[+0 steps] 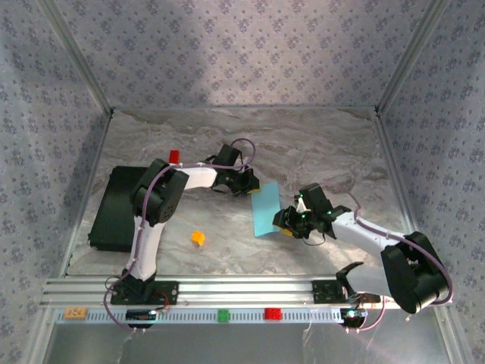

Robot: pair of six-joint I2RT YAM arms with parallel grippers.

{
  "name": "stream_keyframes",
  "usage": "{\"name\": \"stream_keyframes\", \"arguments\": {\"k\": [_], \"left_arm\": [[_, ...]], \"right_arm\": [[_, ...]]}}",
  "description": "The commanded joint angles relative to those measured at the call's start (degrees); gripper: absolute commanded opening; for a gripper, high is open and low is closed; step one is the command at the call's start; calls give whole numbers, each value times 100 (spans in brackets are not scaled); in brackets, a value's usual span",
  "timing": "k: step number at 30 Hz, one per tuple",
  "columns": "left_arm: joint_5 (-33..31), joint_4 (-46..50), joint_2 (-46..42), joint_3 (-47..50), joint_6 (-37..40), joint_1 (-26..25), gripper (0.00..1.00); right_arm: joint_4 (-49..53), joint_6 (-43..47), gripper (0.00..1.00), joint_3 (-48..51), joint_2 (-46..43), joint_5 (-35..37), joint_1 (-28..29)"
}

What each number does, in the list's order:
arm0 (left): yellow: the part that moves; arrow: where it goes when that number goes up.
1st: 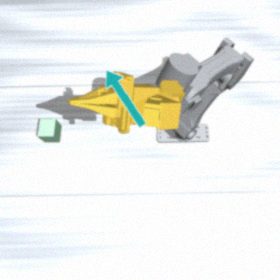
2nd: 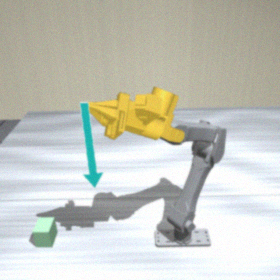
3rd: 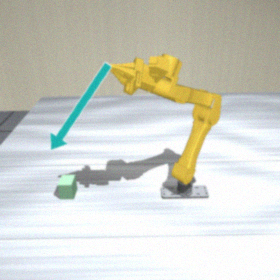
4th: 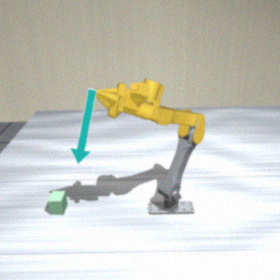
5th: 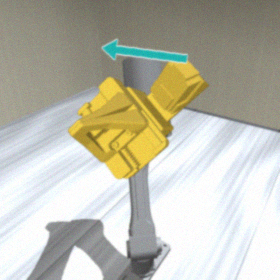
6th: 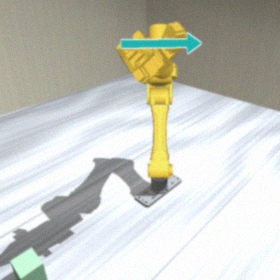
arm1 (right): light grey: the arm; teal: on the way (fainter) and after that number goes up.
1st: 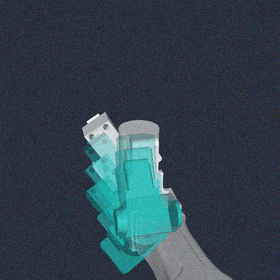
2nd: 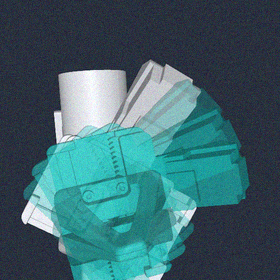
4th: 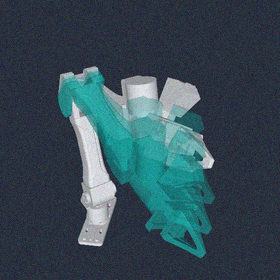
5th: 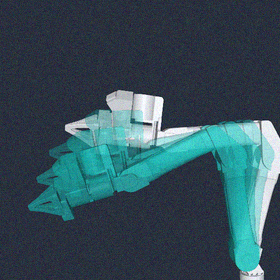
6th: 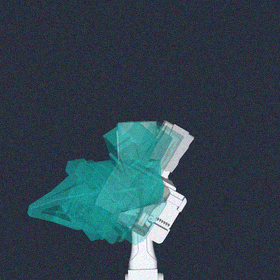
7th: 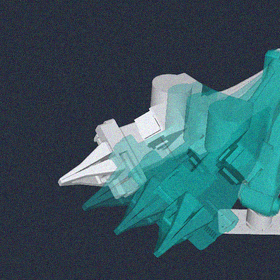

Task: Fold a paper plane with a square sheet of paper (pick it up from the middle)
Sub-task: Fold the triangle a second time at the center of the table.

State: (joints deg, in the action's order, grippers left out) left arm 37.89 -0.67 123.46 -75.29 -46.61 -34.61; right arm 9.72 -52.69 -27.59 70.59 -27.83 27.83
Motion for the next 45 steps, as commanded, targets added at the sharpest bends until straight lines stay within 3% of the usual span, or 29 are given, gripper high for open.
{"name": "stream_keyframes", "arguments": {"k": [1,25,45], "left_arm": [[-171,503,162,10,40,-53,2],[-168,585,185,-56,59,-77,2],[-133,598,214,-127,87,-114,3]], "right_arm": [[168,109,45,-187,-106,-25,52],[313,73,40,-290,-471,49,231],[-815,618,49,-751,888,-643,-244]]}}
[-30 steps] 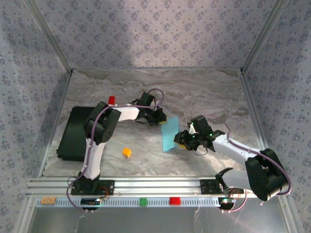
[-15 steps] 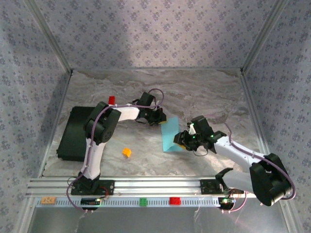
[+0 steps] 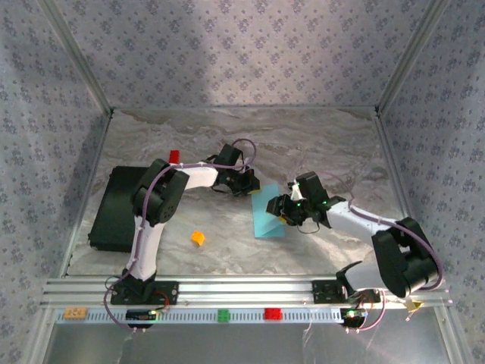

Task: Fold a paper plane with a square sheet of paper (pick it up from the middle)
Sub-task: Fold the triangle a second time at the center of the table.

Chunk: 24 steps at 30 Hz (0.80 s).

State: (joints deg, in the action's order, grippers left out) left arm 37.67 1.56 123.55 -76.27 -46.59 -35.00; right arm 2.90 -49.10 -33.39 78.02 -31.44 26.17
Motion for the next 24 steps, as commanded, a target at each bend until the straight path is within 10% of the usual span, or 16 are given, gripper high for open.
{"name": "stream_keyframes", "arguments": {"k": [1,17,24], "left_arm": [[-111,373,205,-28,76,-77,3],[74,390,-90,-279,113,-88,13],[-202,586,-821,-277,379,-96,47]], "right_arm": [[-148,287,50,-190,233,-335,-115],[-720,489,17,-10,1065,-688,-623],[-1414,-194,6,251,1123,-420,-591]]}}
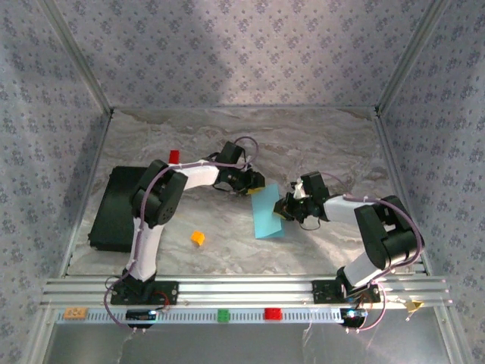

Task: Fold a paper plane with a square sheet of paper (pick it up from the middle)
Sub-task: Fold the triangle a second time at the center of the table.

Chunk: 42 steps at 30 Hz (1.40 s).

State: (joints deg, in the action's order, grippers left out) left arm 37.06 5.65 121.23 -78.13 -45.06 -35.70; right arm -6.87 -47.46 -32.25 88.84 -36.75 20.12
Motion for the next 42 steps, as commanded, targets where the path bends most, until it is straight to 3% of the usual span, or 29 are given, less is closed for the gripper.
{"name": "stream_keyframes", "arguments": {"k": [1,4,9,15,19,22,32,42], "left_arm": [[-244,235,-738,-57,298,-29,50],[-542,390,-1152,76,532,-25,58],[-892,230,-1730,610,767,-55,60],[-1226,-311,-2350,1415,1221,-350,54],[-1262,-725,-2673,1932,1483,-676,53],[-1325,-487,-2708,1991,1583,-963,53],[-3747,6,-2786,2174,2757,-2712,62],[-5296,527,-2251,1690,3754,-3544,73]], "right_arm": [[-570,-526,4,172,30,203,42],[-873,-1003,4,274,-48,522,122],[-1341,-1554,7,404,-88,775,234],[-1013,-1045,19,282,-111,498,140],[-785,-656,19,137,3,109,7],[-655,-513,18,28,97,-101,-45],[-552,-481,11,-1,119,-225,-147],[-481,-514,10,-27,135,-196,-152]]}}
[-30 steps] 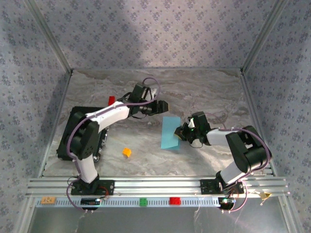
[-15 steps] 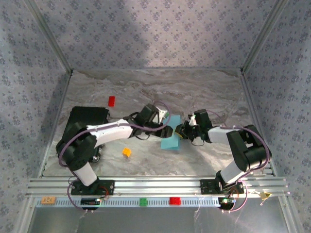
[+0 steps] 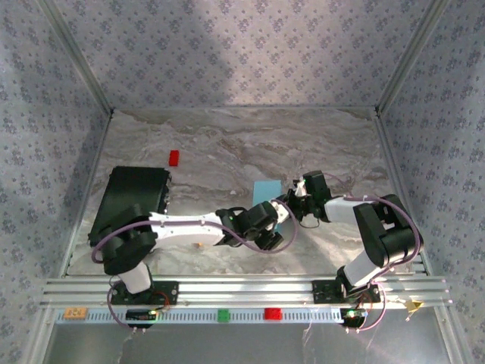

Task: Fold a paper plane with a square sheet of paper (pick it up from the middle)
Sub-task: Fold the triangle a second time at the center of the table.

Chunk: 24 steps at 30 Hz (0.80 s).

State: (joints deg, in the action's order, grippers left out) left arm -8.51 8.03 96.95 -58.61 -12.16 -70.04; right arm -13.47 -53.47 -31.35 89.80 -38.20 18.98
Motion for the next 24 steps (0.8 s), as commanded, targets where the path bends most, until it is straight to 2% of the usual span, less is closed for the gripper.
{"name": "stream_keyframes", "arguments": {"k": [1,16,19,24], "left_arm": [[-870,280,214,-274,510,-135,73],[-1012,320,694,-599,775,-199,74],[-1102,320,734,-609,785,-202,72],[-1082,335,756,-643,786,-211,62]], "right_arm": [[176,79,10,-117,32,-56,-41],[238,79,10,-117,-19,-34,-55],[266,83,10,-131,-27,-65,-69],[264,70,10,-142,-52,-61,-74]]}}
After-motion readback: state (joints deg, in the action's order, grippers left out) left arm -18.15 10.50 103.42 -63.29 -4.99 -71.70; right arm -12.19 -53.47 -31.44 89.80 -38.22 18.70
